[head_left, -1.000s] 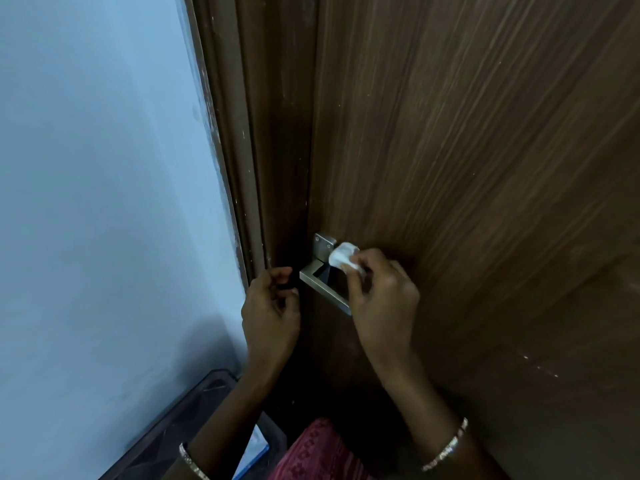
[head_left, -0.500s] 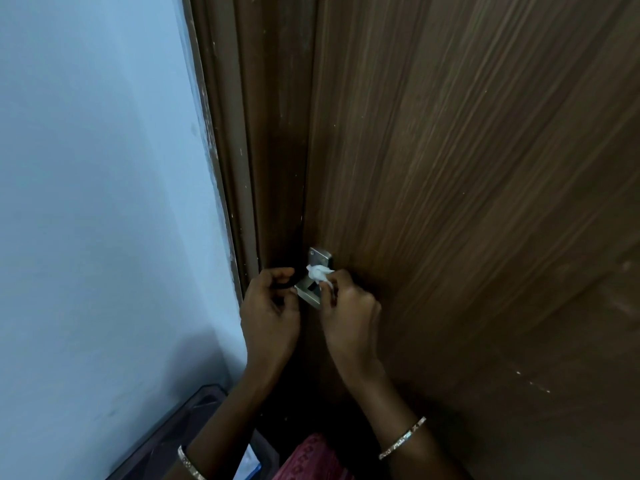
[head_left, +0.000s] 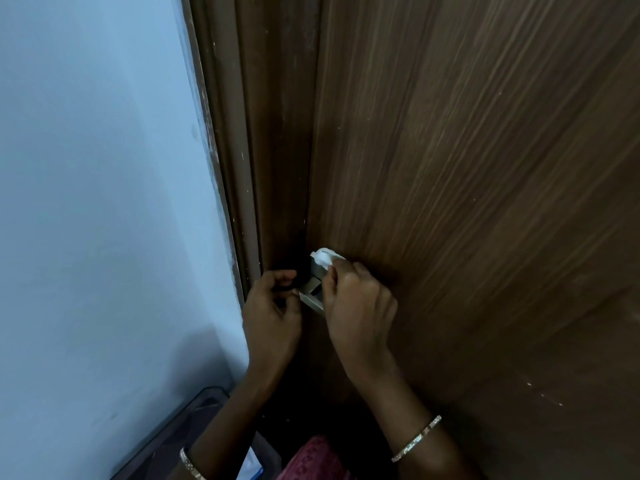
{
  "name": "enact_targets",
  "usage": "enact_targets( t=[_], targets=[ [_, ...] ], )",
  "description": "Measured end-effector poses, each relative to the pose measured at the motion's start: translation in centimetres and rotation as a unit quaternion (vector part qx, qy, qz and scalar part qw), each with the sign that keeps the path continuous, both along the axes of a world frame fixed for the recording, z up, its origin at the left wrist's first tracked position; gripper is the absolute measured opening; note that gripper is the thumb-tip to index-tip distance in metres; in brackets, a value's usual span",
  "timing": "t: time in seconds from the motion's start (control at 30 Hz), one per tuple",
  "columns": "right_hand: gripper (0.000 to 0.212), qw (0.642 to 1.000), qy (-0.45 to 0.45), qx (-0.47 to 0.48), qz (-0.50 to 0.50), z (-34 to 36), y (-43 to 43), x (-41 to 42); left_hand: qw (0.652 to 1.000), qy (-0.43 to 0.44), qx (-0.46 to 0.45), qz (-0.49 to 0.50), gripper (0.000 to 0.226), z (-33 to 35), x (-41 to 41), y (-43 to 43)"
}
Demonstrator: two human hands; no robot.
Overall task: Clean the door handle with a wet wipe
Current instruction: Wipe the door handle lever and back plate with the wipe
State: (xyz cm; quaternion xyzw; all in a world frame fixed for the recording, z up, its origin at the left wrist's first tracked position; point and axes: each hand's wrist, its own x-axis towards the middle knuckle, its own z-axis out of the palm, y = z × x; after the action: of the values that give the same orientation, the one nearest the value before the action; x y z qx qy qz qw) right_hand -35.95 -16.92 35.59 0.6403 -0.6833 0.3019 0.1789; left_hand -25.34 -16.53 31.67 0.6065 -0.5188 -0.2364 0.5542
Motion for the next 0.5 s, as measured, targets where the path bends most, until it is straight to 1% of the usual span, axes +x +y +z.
enact_targets(
  t=[0.23, 0.3, 0.4, 0.5],
  targets=[
    [0.02, 0.997, 0.073, 0.027, 0.019, 1.2, -2.2, 2.0, 1.0, 0.002, 0.018, 0.013, 0.03, -0.2, 0.2, 0.2],
    [0.018, 0.997, 0.071, 0.02, 0.022, 1.0, -2.0, 1.2, 1.0, 0.004, 0.017, 0.015, 0.029, -0.3, 0.3, 0.2],
    [0.021, 0.998, 0.052, 0.005, 0.038, 0.1, -0.6, -1.0, 1.0, 0.012, 0.019, 0.017, 0.026, -0.6, 0.5, 0.2],
    [0.022, 0.998, 0.044, 0.01, 0.05, -0.3, -0.3, -1.5, 0.999, 0.014, 0.027, 0.017, 0.025, -0.7, 0.6, 0.0]
  ],
)
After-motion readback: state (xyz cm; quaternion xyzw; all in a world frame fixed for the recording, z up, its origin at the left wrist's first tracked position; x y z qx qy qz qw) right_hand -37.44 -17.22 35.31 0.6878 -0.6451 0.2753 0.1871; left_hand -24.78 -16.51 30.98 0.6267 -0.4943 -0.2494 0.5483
